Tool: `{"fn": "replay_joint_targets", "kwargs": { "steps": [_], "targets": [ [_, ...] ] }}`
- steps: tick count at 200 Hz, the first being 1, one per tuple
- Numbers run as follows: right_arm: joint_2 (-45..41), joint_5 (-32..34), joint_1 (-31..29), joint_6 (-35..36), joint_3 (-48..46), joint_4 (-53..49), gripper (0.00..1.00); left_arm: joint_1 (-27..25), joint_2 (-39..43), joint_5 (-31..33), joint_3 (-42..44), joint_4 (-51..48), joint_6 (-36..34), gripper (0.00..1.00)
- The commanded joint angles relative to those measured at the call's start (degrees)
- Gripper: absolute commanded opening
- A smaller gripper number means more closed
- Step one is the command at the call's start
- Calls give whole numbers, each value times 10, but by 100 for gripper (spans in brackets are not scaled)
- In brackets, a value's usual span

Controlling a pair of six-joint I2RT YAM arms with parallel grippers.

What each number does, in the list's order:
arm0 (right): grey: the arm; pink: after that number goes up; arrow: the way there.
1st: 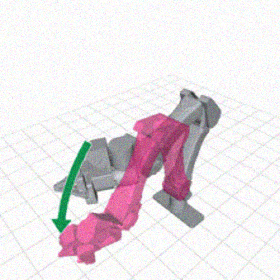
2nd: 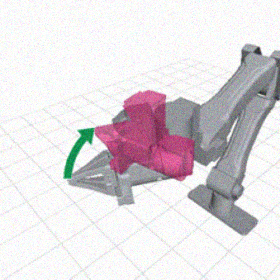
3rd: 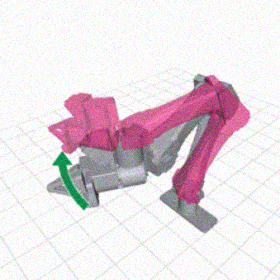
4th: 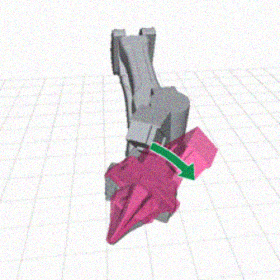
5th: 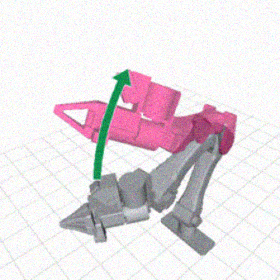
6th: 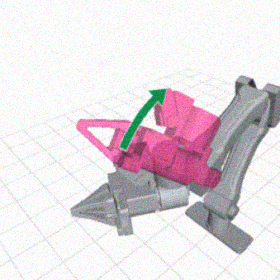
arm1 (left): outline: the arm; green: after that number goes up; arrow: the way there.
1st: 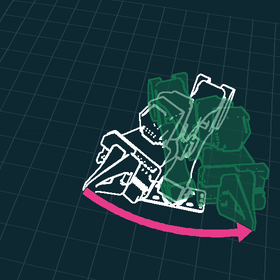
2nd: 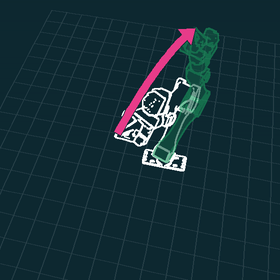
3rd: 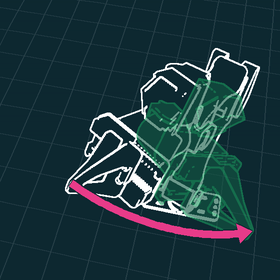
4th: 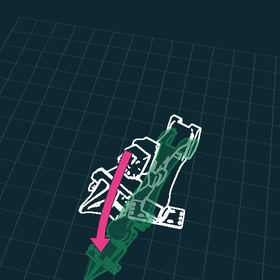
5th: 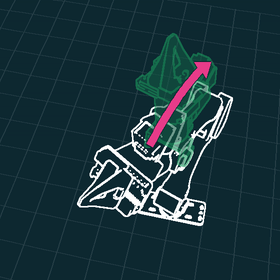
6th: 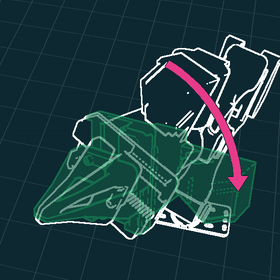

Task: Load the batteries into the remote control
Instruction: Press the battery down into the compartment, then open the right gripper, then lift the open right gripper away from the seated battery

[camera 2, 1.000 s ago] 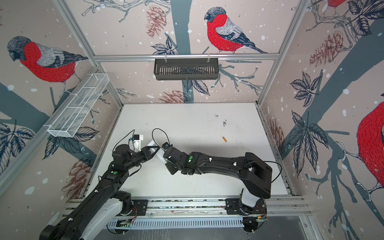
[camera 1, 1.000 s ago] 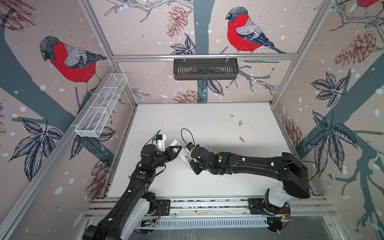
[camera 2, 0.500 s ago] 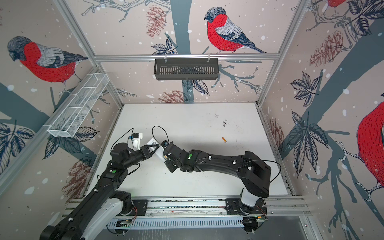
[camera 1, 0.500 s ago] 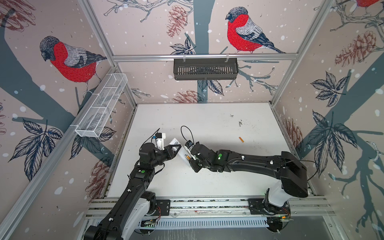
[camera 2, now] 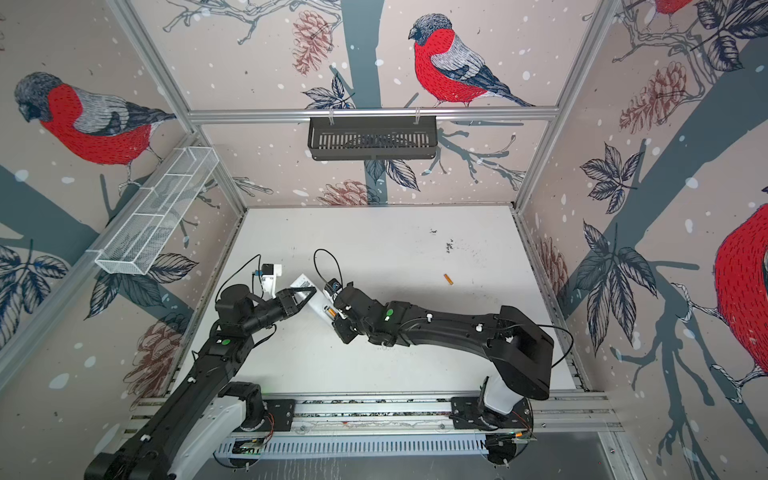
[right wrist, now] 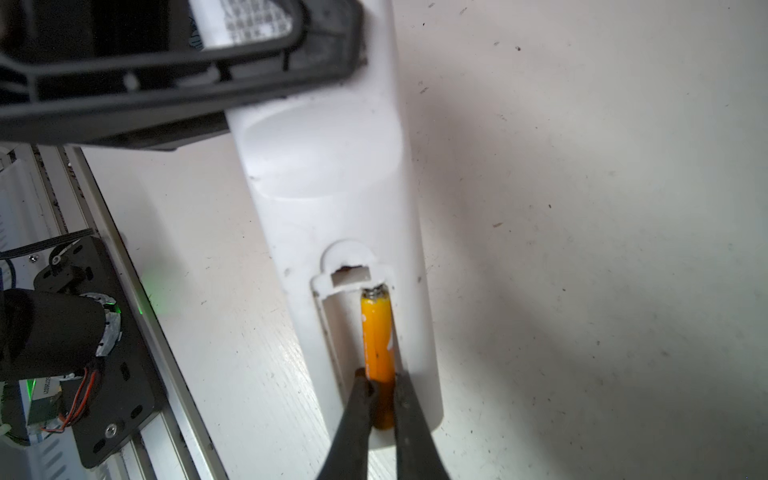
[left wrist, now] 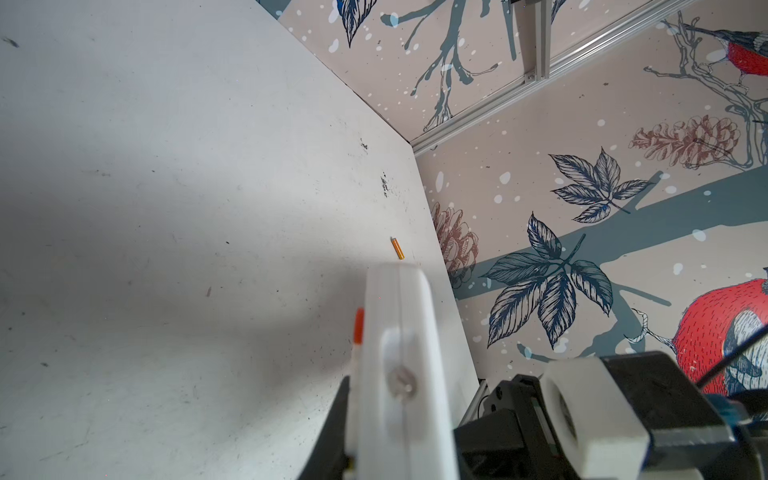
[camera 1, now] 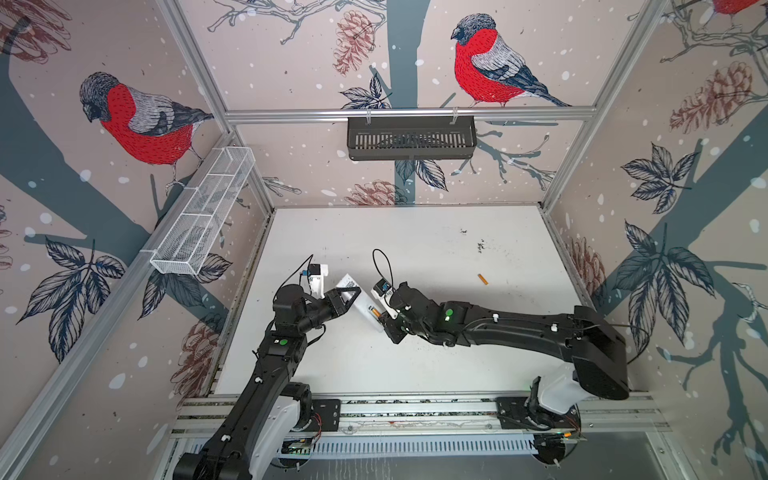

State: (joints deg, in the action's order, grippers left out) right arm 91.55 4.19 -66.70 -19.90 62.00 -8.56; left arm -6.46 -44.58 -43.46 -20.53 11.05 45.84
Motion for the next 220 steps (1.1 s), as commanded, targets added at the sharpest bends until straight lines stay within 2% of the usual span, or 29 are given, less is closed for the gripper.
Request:
{"fn": "replay_joint_targets", "kwargs": {
  "steps": [1,38,56,77,151,186,220],
  "targets": [
    [-7,33,3,-4,-5,-19,14,2,1,-98,-9,0,6,0],
    [-31,21,1,-4,-20,-22,22,3,-9,-84,-7,3,0,0],
    [-46,0,1,-2,-31,-14,30,3,-14,-82,-7,4,-6,0],
    [-70,-39,5,5,-49,4,41,3,-20,-84,-8,5,-11,0],
    [-153,-208,72,8,-125,70,67,3,-17,-111,-3,33,-1,0],
    [-162,-252,93,16,-150,84,73,3,-20,-141,9,79,29,0],
    [-178,-300,110,20,-178,117,73,3,-23,-160,7,90,35,0]
  ]
}}
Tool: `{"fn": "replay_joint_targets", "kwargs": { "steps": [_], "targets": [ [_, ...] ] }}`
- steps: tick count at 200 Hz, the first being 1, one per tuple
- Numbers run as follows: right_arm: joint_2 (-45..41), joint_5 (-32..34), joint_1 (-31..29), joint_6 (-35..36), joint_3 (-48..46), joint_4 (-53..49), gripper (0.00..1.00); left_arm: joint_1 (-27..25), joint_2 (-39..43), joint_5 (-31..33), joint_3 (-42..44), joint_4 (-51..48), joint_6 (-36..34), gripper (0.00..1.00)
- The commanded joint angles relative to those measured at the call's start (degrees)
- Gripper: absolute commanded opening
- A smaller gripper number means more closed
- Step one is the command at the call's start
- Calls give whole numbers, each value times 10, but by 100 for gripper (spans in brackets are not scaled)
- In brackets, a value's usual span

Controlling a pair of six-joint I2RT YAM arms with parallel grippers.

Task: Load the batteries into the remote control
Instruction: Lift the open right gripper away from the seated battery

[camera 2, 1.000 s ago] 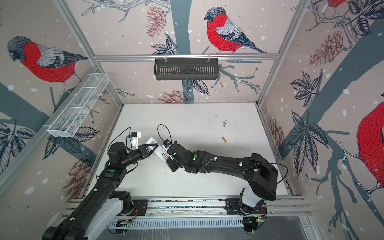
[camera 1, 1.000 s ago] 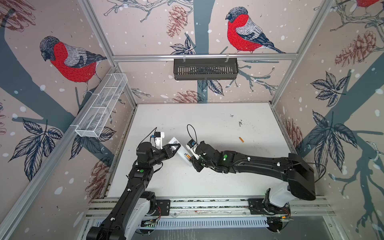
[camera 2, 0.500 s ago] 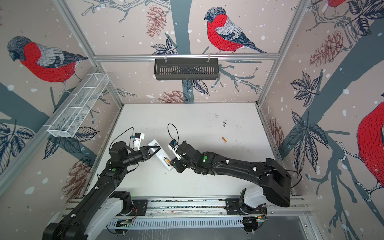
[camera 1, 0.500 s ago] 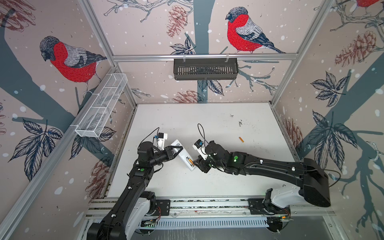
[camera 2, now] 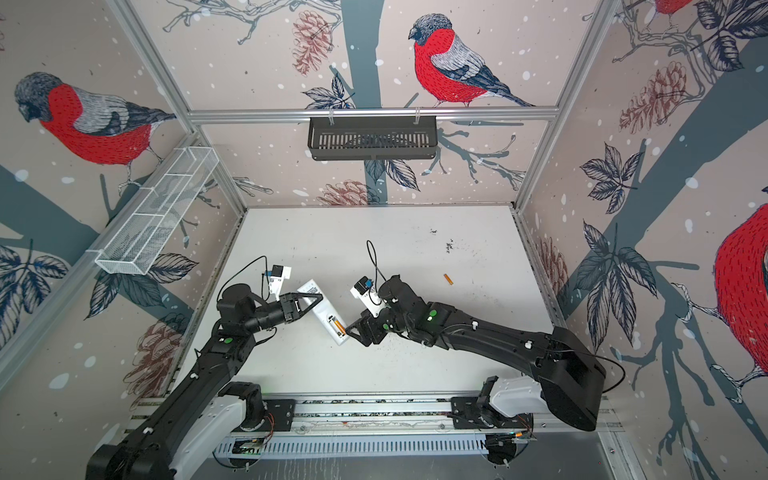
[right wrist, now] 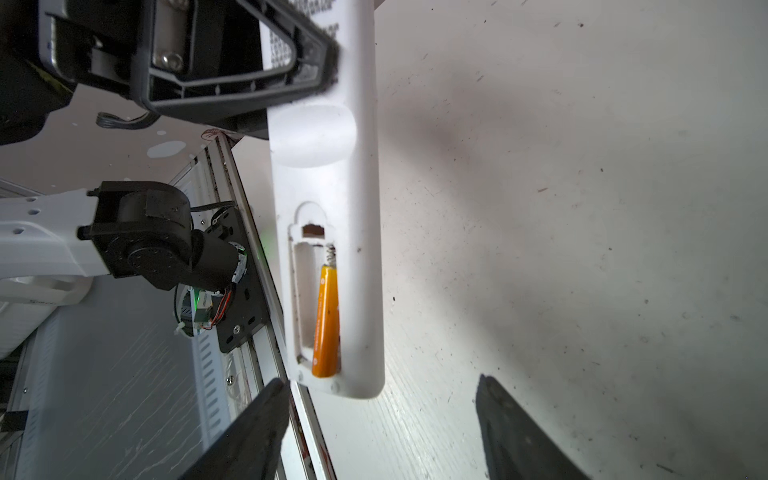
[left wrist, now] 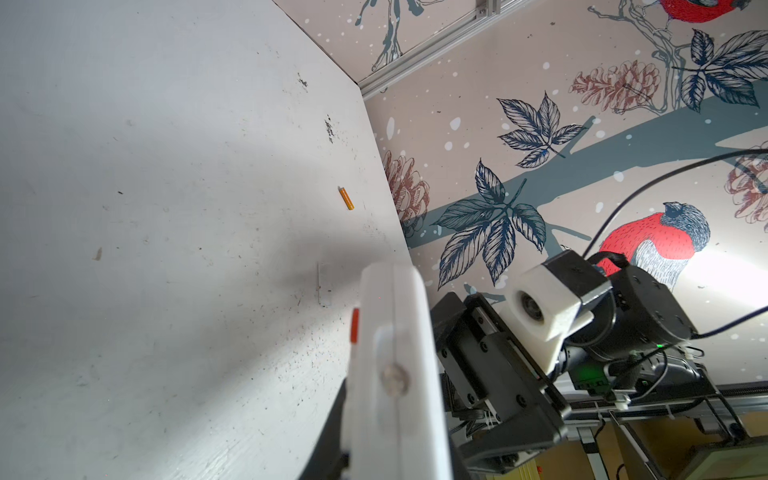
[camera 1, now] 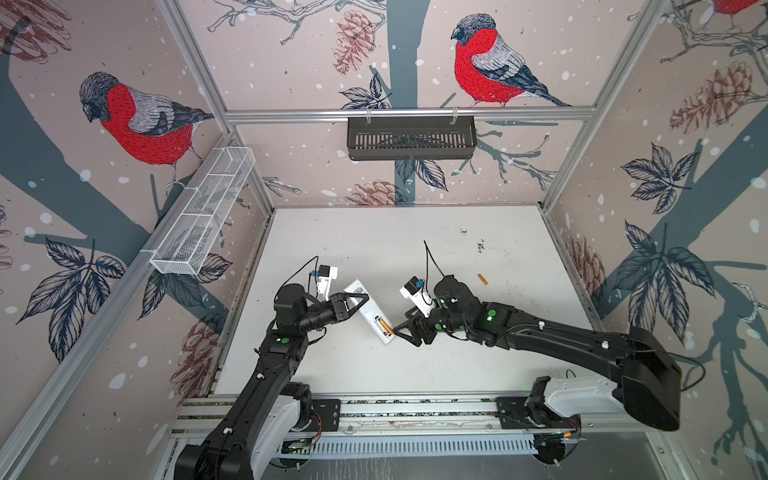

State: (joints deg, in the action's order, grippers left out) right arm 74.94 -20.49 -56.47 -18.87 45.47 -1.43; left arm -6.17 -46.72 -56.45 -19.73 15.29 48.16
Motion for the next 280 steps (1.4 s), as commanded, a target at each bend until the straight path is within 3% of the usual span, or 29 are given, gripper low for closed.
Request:
{"fn": "replay_joint_targets", "kwargs": {
  "steps": [1,280],
  "targets": [
    [-12,-54,7,9,-14,46,73,0,-1,-30,-1,48,12,0],
    [41,-76,30,24,-19,77,71,-6,-6,-63,-5,62,26,0]
  ]
}}
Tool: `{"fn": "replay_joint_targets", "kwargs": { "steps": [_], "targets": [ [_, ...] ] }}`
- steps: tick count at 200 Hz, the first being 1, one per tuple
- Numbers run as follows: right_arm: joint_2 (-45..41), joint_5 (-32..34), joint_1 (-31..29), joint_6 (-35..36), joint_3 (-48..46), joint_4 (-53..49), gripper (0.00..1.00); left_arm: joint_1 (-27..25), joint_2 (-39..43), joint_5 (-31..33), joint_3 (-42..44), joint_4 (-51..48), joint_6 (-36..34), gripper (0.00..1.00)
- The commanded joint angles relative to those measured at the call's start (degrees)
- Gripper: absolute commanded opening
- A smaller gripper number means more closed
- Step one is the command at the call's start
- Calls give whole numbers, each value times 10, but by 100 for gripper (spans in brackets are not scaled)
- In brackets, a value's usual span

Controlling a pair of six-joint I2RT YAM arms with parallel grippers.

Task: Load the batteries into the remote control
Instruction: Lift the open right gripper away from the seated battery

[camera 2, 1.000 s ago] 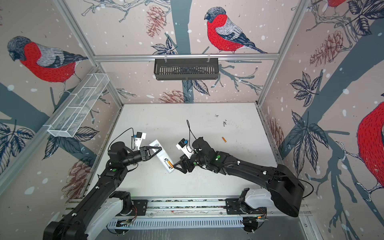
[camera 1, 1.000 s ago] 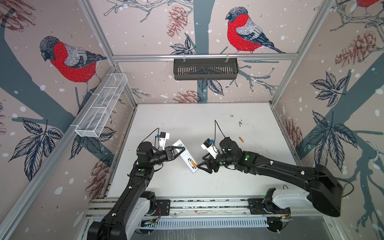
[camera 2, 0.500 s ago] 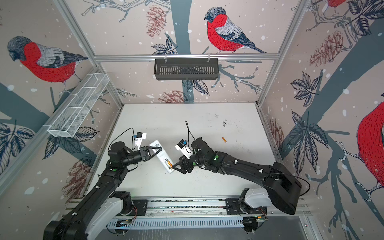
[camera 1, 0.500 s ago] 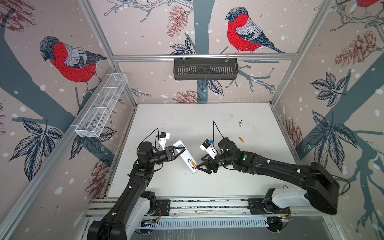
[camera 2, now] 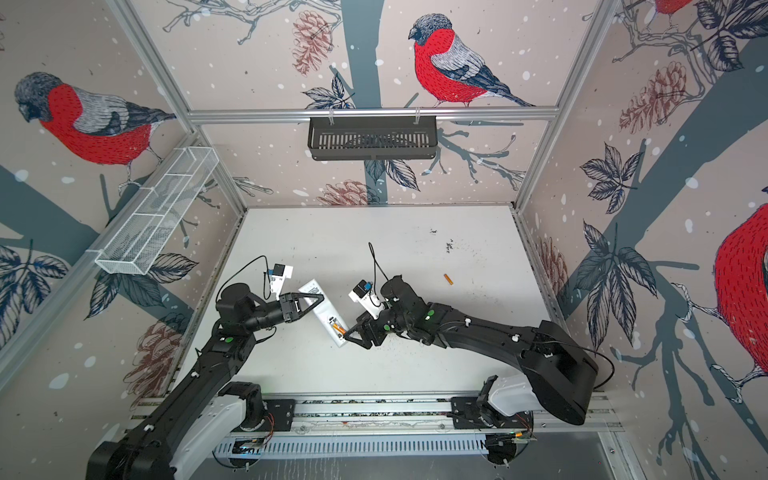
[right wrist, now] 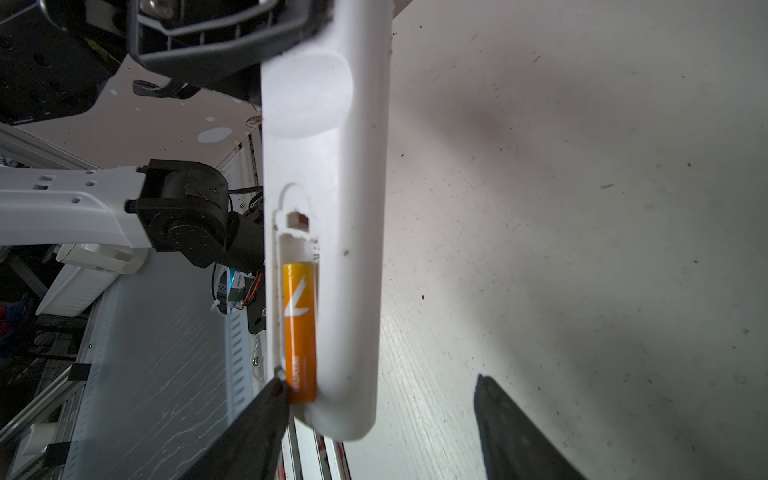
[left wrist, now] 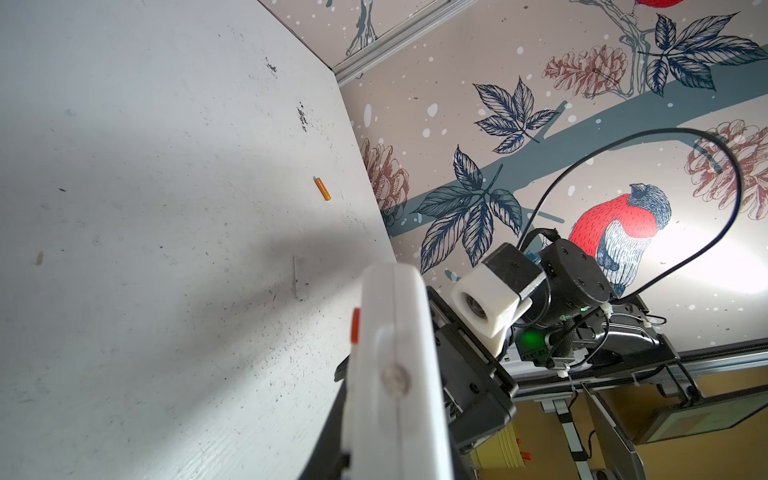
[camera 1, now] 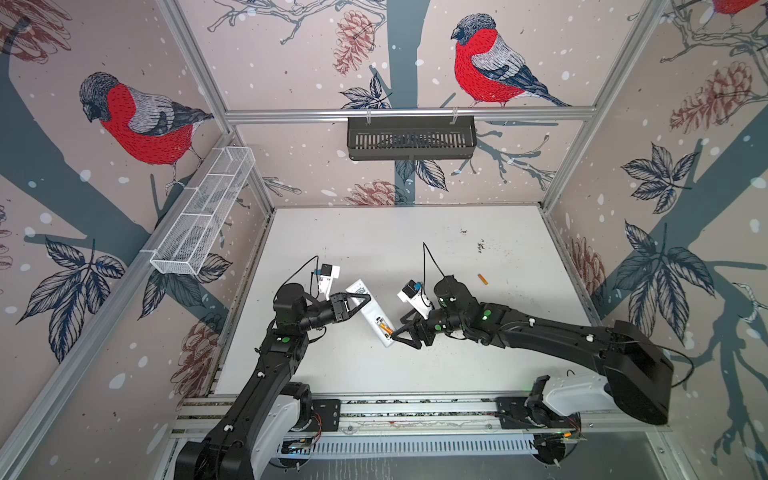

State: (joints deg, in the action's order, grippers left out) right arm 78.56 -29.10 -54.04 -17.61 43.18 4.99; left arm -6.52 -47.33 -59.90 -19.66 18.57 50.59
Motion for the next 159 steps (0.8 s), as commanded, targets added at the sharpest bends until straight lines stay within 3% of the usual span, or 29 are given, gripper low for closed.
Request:
{"fn": "replay_joint_targets", "kwargs": {
  "steps": [1,128,159],
  "targets": [
    [5,10,5,11,4,12,71,-2,0,-29,-6,29,2,0],
    [-7,29,-14,20,37,-23,74,-5,4,34,-29,-64,-62,0],
    [1,79,-24,18,59,-52,71,-5,10,48,-30,-80,-70,0]
  ]
}}
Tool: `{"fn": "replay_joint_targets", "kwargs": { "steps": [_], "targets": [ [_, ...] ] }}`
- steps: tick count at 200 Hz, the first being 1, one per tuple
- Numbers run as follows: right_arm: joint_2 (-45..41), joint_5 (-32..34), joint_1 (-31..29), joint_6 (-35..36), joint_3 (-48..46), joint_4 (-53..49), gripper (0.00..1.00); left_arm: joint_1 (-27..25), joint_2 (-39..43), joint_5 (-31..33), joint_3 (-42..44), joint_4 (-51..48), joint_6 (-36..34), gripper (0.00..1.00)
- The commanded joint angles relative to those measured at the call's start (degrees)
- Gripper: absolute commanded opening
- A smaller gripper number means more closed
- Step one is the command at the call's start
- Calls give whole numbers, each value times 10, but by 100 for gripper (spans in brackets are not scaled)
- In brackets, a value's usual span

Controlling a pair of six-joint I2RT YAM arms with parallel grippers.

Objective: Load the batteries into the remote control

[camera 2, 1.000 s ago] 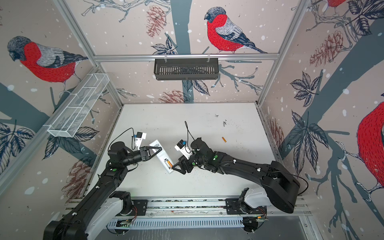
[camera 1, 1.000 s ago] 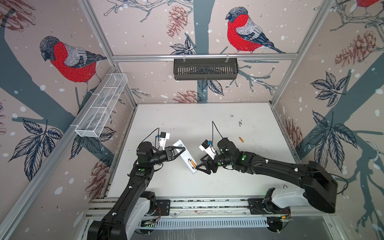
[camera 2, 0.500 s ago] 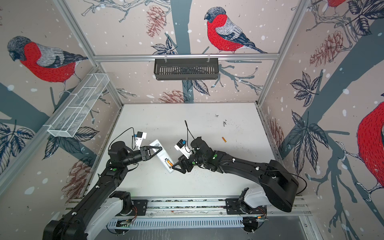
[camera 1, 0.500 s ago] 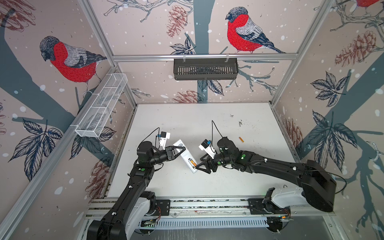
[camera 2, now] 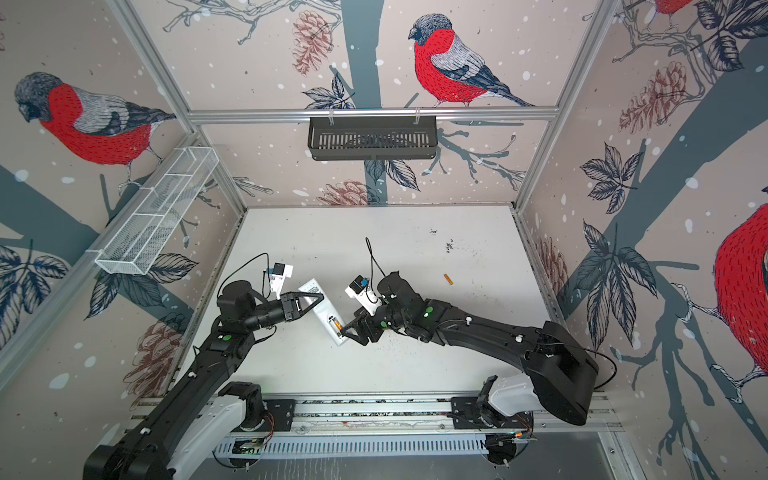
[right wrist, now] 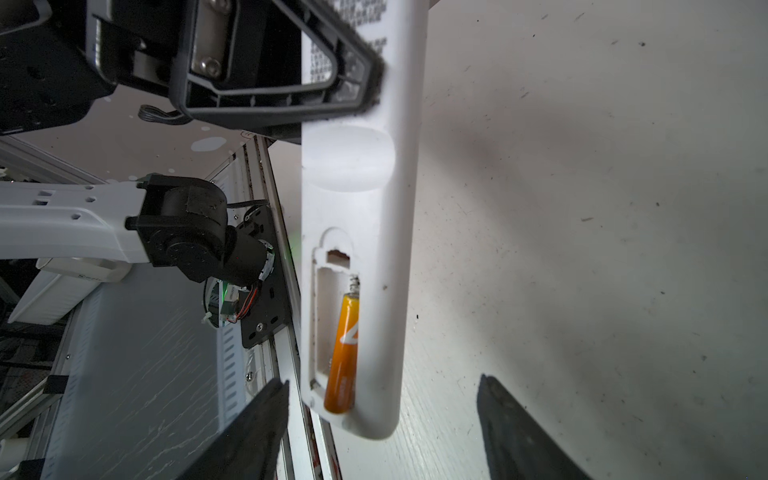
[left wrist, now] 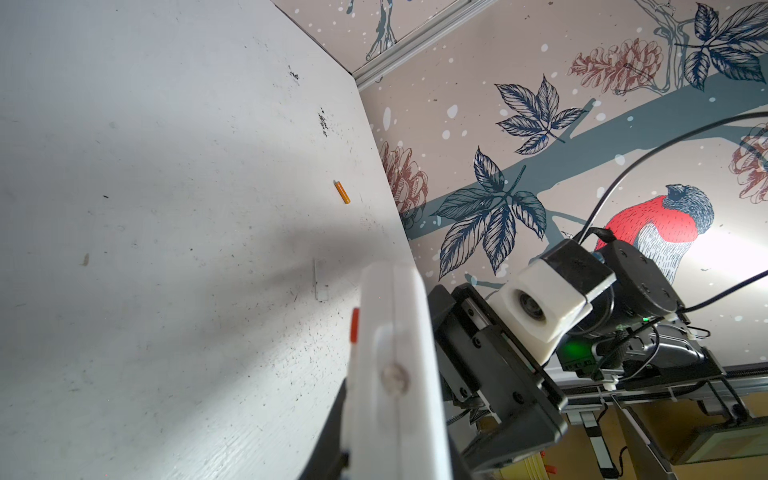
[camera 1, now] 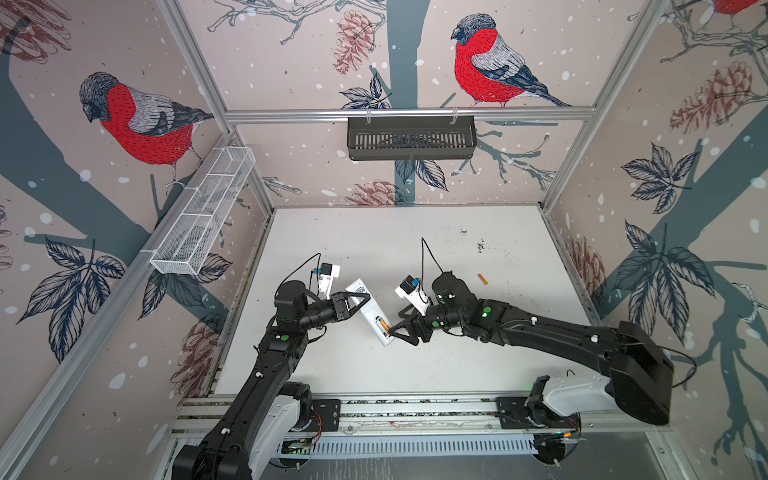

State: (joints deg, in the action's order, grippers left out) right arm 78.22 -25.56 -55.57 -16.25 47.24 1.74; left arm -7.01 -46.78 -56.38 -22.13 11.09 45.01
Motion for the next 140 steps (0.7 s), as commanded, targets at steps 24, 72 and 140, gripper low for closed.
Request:
{"fn": "replay_joint_targets", "kwargs": {
  "steps": [24,72,140],
  "targets": [
    [15,120,-38,-1,43,-47,65,0,8,38,-9,-29,-25,0],
    [61,269,-95,-15,95,-103,49,1,11,74,-15,-62,-41,0],
    [90,309,-122,-8,120,-124,41,0,16,99,-19,-83,-50,0]
  ]
}}
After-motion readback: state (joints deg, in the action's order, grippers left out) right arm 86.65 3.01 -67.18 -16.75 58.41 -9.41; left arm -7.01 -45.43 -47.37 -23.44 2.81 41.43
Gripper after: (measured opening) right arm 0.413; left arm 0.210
